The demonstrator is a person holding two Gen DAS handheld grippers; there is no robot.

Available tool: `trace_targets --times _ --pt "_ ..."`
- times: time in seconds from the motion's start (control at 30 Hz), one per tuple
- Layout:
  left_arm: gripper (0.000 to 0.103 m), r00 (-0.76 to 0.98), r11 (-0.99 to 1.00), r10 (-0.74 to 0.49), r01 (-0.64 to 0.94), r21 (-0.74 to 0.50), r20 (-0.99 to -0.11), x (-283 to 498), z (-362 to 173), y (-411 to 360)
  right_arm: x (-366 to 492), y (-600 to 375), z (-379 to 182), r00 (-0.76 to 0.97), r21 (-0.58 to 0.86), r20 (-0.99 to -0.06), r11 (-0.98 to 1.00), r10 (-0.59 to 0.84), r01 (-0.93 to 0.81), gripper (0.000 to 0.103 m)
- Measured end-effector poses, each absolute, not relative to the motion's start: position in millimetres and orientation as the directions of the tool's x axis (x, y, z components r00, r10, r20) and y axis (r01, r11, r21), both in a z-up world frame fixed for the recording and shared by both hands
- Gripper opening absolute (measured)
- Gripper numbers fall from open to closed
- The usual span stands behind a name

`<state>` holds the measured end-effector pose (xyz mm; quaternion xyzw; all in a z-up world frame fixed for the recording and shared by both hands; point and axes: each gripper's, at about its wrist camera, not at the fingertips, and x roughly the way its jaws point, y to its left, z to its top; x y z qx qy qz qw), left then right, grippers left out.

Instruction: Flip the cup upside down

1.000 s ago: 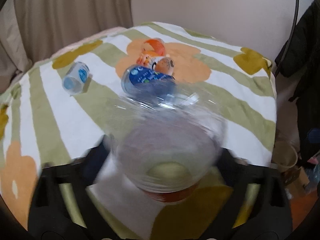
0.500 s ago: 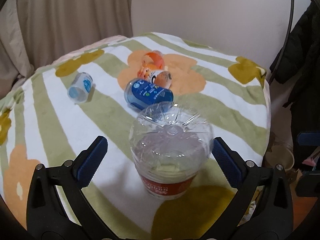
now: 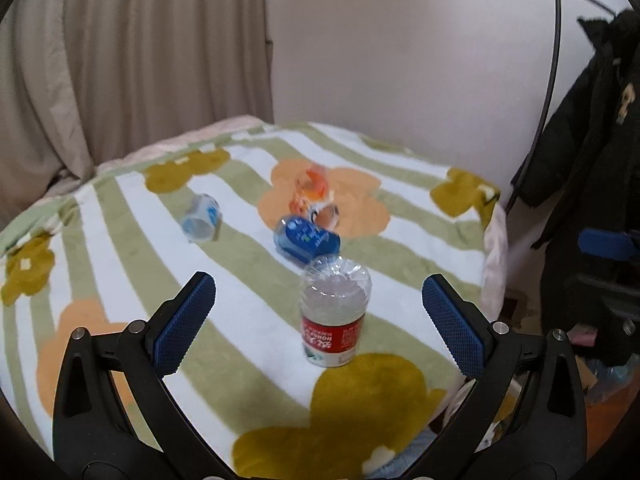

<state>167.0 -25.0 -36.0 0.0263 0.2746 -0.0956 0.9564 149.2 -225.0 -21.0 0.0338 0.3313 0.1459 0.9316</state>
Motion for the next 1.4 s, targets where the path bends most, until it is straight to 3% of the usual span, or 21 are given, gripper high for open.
trace_targets --times 0.2,0.5,1.4 --pt "0.103 0.875 0.991 -0.124 0.131 -0.017 -0.468 123.7 -3.6 -1.3 115.7 -211.3 10.9 0.874 0.021 -0.452 0.981 0.180 -0.191 0.103" --pt "0.103 0.937 0.997 -0.065 0.071 0.006 -0.342 68.9 23.4 10.6 87.7 -209.8 18.4 0.950 -0.032 -0.288 0.991 0.117 -0.132 0.102" --pt "0.103 0.945 0.997 -0.077 0.080 -0.003 -0.319 59.6 24.6 2.5 74.2 -217.3 19.0 0.956 -0.007 -0.271 0.993 0.110 -0.116 0.102"
